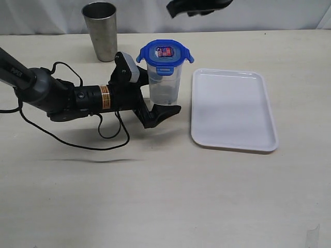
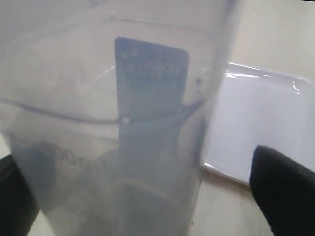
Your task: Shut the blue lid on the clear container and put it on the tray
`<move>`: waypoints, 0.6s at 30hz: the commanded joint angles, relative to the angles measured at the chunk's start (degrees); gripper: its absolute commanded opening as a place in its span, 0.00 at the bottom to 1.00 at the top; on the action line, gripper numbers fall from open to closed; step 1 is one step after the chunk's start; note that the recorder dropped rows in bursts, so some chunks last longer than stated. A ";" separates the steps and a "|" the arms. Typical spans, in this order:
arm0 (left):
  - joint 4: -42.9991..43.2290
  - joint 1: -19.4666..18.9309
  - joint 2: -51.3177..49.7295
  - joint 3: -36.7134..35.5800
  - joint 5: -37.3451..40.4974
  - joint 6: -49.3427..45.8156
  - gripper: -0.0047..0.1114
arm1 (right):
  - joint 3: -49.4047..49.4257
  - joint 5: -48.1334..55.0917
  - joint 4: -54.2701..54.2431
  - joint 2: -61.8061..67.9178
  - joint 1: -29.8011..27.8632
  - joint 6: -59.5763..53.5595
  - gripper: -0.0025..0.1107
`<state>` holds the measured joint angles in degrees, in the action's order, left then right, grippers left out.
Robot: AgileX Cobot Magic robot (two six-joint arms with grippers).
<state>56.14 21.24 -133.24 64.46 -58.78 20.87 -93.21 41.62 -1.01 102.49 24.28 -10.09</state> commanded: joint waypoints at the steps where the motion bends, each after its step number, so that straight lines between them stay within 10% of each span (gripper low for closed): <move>1: -0.30 0.15 -0.05 0.32 0.22 0.37 0.94 | 0.30 0.64 -3.69 -2.94 -5.71 -0.31 0.06; 18: -0.49 0.15 -0.05 0.32 -0.28 0.37 0.94 | 23.86 -3.64 -68.13 8.31 -20.43 -53.15 0.06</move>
<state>56.13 21.24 -133.24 64.46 -58.64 20.97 -69.74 38.85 -63.00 107.80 4.20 -58.78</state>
